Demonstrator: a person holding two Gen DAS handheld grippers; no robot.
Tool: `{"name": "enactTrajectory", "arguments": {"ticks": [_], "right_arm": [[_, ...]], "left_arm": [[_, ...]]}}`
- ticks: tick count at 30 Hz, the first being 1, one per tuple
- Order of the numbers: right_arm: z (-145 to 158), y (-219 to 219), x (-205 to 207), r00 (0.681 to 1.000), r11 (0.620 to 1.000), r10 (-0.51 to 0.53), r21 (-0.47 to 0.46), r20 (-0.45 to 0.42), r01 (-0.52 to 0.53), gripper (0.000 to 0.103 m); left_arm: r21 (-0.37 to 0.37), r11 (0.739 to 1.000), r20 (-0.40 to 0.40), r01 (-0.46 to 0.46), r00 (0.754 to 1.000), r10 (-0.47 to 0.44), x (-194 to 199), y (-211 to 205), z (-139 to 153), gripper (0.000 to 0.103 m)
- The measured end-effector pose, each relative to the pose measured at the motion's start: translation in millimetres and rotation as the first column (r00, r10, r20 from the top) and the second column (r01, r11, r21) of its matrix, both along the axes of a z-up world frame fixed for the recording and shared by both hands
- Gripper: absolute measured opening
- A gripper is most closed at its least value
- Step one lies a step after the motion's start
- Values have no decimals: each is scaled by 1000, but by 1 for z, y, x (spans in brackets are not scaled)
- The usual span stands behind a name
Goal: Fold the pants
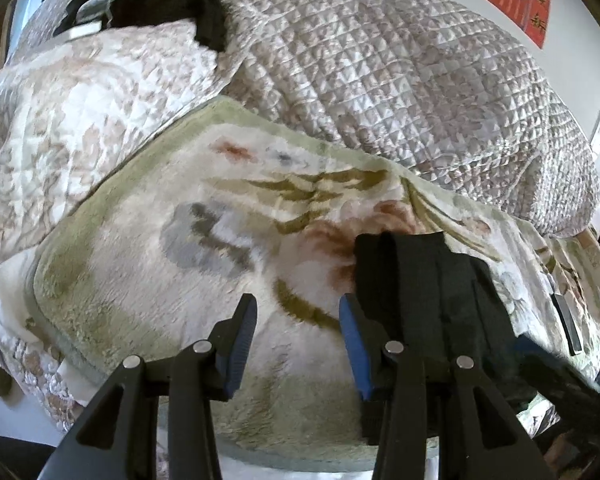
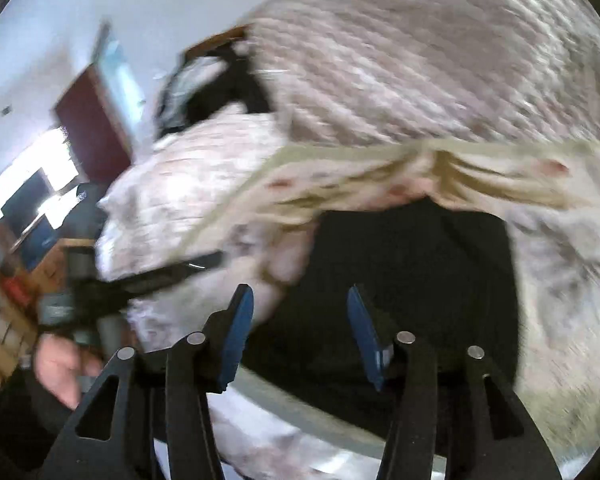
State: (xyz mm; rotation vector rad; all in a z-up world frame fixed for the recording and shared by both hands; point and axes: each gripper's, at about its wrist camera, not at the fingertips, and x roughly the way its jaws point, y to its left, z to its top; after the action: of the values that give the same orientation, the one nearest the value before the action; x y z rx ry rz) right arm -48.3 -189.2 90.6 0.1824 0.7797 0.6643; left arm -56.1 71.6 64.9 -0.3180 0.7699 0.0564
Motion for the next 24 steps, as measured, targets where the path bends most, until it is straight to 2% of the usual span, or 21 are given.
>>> {"name": "enactTrajectory", "arguments": {"ticks": [1,4,6,8,10,12,14,17,19,21,24], "right_arm": [[-11,-4,4,999,999,-29,-26,-42,28,16],[-43,0,10,987,998,-9,-69,-163,-2,13],[-39,9,8,987,997,52,-43,-151,-59,13],[-34,7,10,989,998,48,-30,-142,-53,13],[-27,-8,19,993,1000,-4,-11,-121,3,13],[-23,-27,34,989,996,-86,-41,-118,81,13],[-24,-42,56,979,984,-154,-107,-130,141,13],[-27,-52,96,973,973,-179,-173,-143,154,13],[-28,-51,101,974,972,-179,-178,-136,153,13],[-33,-51,118,975,969,-186,-185,-123,161,13],[-52,-56,135,964,964,-211,-197,-164,178,12]], "left_arm": [[0,1000,5,11,1000,-11,2,-4,3,46],[-16,999,14,51,999,-51,11,-18,9,46],[-23,996,18,83,996,-83,17,-30,13,46],[-28,993,22,119,993,-118,25,-42,17,46],[-34,986,29,166,986,-165,34,-54,21,46],[-41,977,14,211,977,-211,48,-65,19,46],[-41,972,0,230,973,-230,62,-73,17,46],[-30,966,-23,257,966,-258,84,-82,9,46],[-18,961,-52,276,960,-276,100,-85,-3,46],[28,965,-105,260,961,-255,113,-86,-19,46],[0,963,-118,270,956,-268,116,-81,-34,53]]}}
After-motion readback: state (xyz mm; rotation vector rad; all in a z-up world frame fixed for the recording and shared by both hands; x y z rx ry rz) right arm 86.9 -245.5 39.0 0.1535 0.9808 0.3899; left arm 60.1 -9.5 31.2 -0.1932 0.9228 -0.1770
